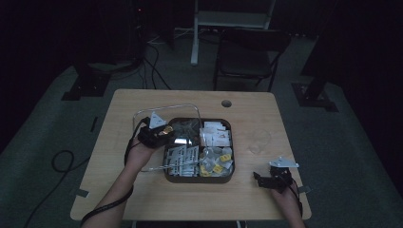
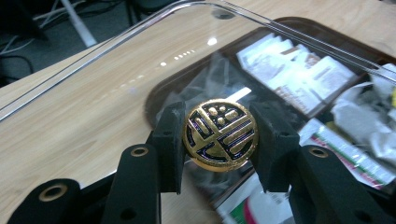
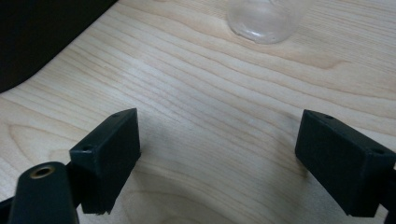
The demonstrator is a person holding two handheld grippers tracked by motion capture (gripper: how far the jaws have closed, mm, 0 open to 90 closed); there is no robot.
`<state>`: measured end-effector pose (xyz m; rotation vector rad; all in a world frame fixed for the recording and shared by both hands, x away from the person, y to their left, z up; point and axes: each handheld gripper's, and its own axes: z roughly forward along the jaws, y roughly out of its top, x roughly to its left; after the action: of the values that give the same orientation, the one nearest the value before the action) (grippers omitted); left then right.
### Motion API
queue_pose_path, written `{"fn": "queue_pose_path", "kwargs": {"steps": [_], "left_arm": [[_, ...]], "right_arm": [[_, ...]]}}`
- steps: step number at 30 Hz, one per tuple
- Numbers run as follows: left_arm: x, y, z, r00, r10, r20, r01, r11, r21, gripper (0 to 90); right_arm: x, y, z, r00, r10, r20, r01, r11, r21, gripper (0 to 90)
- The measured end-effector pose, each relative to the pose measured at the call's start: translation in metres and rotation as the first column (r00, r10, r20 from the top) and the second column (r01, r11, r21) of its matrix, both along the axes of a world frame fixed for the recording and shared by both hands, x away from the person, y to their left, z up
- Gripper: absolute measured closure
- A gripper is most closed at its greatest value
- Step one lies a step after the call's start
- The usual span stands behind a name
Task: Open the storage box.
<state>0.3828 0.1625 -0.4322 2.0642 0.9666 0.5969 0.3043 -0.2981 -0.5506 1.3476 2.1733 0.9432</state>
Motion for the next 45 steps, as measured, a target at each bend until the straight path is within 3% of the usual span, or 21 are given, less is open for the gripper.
{"fn": "queue_pose_path", "kwargs": {"steps": [15, 30, 33, 37, 42, 45], "left_arm": [[-0.005, 0.057, -0.007, 0.9921, 0.125, -0.007, -0.125, 0.9921, 0.001, 59.7], [-0.015, 0.121, -0.018, 0.9637, 0.267, -0.010, -0.267, 0.9631, -0.035, 59.7], [-0.014, 0.132, -0.022, 0.9543, 0.299, -0.015, -0.299, 0.9537, -0.035, 59.7], [-0.013, 0.140, -0.030, 0.9430, 0.332, -0.014, -0.333, 0.9423, -0.037, 59.7], [-0.009, 0.144, -0.045, 0.9368, 0.349, -0.031, -0.350, 0.9346, -0.063, 59.7], [-0.006, 0.144, -0.055, 0.9281, 0.370, -0.038, -0.372, 0.9266, -0.055, 59.7]], "right_arm": [[0.000, 0.000, 0.000, 1.0000, -0.003, -0.001, 0.003, 1.0000, 0.001, 13.6], [0.000, 0.000, 0.000, 1.0000, -0.006, -0.002, 0.006, 1.0000, 0.002, 13.6], [0.000, 0.000, 0.000, 1.0000, -0.006, -0.002, 0.006, 1.0000, 0.002, 13.6], [0.000, 0.000, 0.000, 1.0000, -0.006, -0.001, 0.006, 1.0000, 0.002, 13.6], [0.000, 0.000, 0.000, 1.0000, -0.006, -0.001, 0.006, 1.0000, 0.001, 13.6], [0.000, 0.000, 0.000, 1.0000, -0.006, -0.002, 0.006, 1.0000, 0.002, 13.6]]}}
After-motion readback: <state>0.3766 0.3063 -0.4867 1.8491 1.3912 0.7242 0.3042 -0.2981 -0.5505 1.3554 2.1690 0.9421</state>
